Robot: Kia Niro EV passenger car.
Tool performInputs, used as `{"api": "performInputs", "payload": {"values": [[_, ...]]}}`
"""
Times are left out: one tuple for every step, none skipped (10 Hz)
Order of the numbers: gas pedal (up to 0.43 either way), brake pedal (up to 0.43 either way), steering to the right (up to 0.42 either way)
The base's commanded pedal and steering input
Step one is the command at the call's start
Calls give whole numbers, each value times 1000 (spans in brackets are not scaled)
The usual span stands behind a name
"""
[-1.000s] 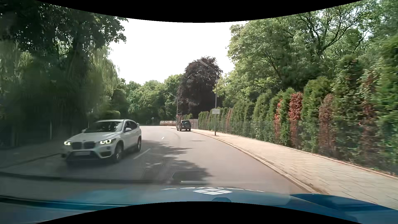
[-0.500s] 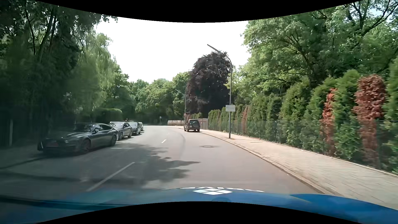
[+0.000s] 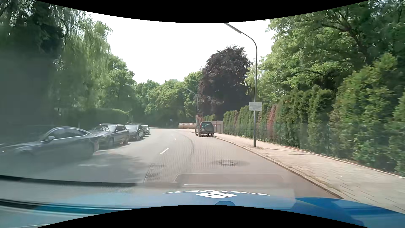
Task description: Follow the waypoints while adhering to traffic rules and regulations
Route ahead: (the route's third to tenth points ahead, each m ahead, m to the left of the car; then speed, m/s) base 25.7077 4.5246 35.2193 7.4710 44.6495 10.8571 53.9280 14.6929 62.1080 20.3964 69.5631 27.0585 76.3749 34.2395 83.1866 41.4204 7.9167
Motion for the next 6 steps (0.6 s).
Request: {"api": "performInputs", "payload": {"values": [[138, 0, -56], [138, 0, -55], [138, 0, -53], [138, 0, -48], [138, 0, -46], [138, 0, -46]]}}
